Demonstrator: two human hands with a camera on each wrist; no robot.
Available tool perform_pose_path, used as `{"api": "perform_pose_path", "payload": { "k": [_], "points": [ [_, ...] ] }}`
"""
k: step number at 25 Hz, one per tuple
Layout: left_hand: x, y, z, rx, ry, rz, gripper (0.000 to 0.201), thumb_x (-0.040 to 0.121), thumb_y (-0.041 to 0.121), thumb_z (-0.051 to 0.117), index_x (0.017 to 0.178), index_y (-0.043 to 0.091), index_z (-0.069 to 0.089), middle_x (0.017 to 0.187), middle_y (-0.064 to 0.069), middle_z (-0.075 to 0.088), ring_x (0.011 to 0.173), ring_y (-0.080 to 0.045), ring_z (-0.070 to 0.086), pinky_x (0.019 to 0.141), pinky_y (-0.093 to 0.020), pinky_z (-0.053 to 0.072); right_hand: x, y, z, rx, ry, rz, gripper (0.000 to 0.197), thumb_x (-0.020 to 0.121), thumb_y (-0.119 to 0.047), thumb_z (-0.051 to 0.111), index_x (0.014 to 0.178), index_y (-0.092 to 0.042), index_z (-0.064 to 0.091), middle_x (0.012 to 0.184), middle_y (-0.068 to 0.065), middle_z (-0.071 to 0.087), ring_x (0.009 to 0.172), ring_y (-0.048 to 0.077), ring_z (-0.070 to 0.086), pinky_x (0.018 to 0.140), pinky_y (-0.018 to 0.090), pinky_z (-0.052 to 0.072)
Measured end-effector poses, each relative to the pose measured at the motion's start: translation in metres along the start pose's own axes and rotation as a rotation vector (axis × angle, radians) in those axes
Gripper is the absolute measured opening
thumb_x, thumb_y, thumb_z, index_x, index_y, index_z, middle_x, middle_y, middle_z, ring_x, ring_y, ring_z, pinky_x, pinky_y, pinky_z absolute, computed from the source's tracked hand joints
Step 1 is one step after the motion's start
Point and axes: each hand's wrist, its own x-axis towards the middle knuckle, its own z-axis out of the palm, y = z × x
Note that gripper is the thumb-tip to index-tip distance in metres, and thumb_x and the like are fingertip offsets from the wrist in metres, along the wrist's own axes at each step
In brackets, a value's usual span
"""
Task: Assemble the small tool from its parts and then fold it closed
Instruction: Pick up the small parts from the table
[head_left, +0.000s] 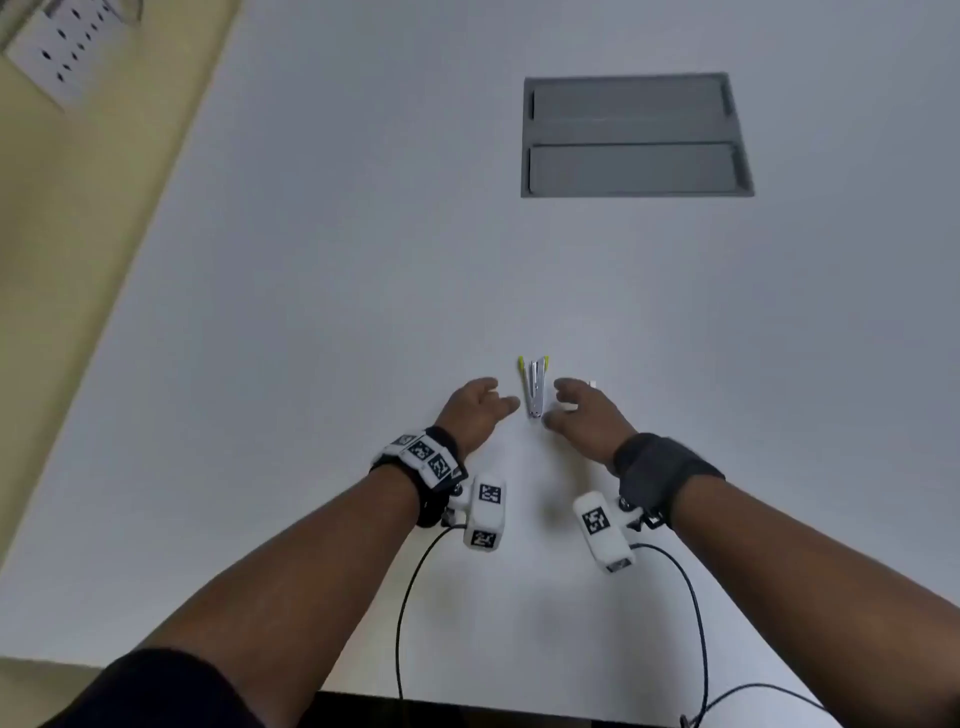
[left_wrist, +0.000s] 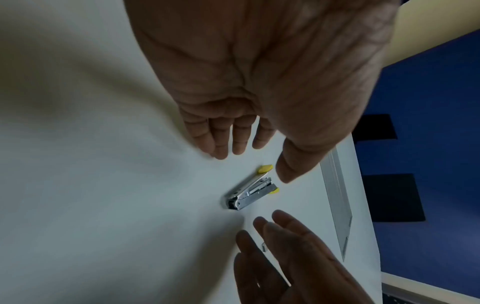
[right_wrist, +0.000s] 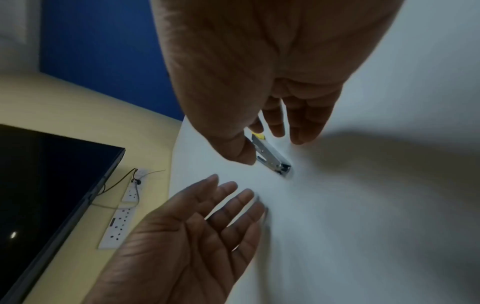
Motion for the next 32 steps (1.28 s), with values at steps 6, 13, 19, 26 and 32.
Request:
{"api": "perform_pose_path", "payload": {
  "k": [6, 13, 19, 26, 32],
  "points": [
    [0.012, 0.011, 0.016, -0.185, -0.033, -0.033, 0.072, 0.081, 0.020, 0.069, 0.144, 0.003, 0.039, 0.133, -0.012, 0.057, 0.116, -0.022, 0.057, 0.106, -0.041, 0.044, 0.013, -0.007, 0.011, 0.269, -0.052, 0.025, 0.019, 0.085, -0.007, 0.060, 0.098, -0.017, 0.051, 0.116, 0.007, 0.058, 0.084, 0.017, 0.056, 0.070, 0.027, 0.044],
    [0.010, 0.009, 0.027, -0.152, -0.080, -0.025, 0.013, 0.077, 0.014, 0.066, 0.090, 0.017, 0.067, 0.102, -0.016, 0.069, 0.091, -0.025, 0.063, 0.087, -0.038, 0.051, 0.000, -0.004, 0.013, 0.369, -0.116, -0.011, 0.014, 0.077, -0.008, 0.063, 0.089, -0.013, 0.058, 0.096, 0.011, 0.062, 0.070, 0.017, 0.054, 0.066, 0.033, 0.044],
    [-0.009, 0.022, 0.024, -0.113, -0.024, 0.113, 0.032, 0.068, 0.023, 0.075, 0.097, 0.020, 0.062, 0.096, -0.010, 0.069, 0.085, -0.024, 0.067, 0.087, -0.048, 0.057, -0.021, -0.016, 0.010, 0.376, -0.038, -0.118, 0.031, 0.089, -0.009, 0.063, 0.115, -0.024, 0.055, 0.109, 0.012, 0.066, 0.092, 0.026, 0.069, 0.080, 0.036, 0.054],
    [-0.064, 0.061, 0.005, -0.138, -0.216, 0.216, 0.014, 0.084, 0.016, 0.069, 0.097, 0.015, 0.066, 0.088, -0.009, 0.070, 0.083, -0.024, 0.054, 0.073, -0.033, 0.043, -0.060, -0.040, -0.018, 0.503, 0.166, -0.200, 0.028, 0.095, -0.025, 0.061, 0.122, -0.017, 0.054, 0.103, 0.007, 0.063, 0.089, 0.025, 0.071, 0.077, 0.040, 0.057],
    [-0.099, 0.078, -0.003, 0.013, -0.117, 0.385, 0.025, 0.082, 0.039, 0.071, 0.099, 0.021, 0.073, 0.087, -0.005, 0.075, 0.071, -0.015, 0.065, 0.078, -0.034, 0.049, -0.099, -0.049, -0.027, 0.382, 0.239, -0.350, 0.015, 0.088, -0.033, 0.062, 0.100, -0.024, 0.065, 0.096, 0.017, 0.070, 0.093, 0.040, 0.064, 0.085, 0.057, 0.053]
  ]
}}
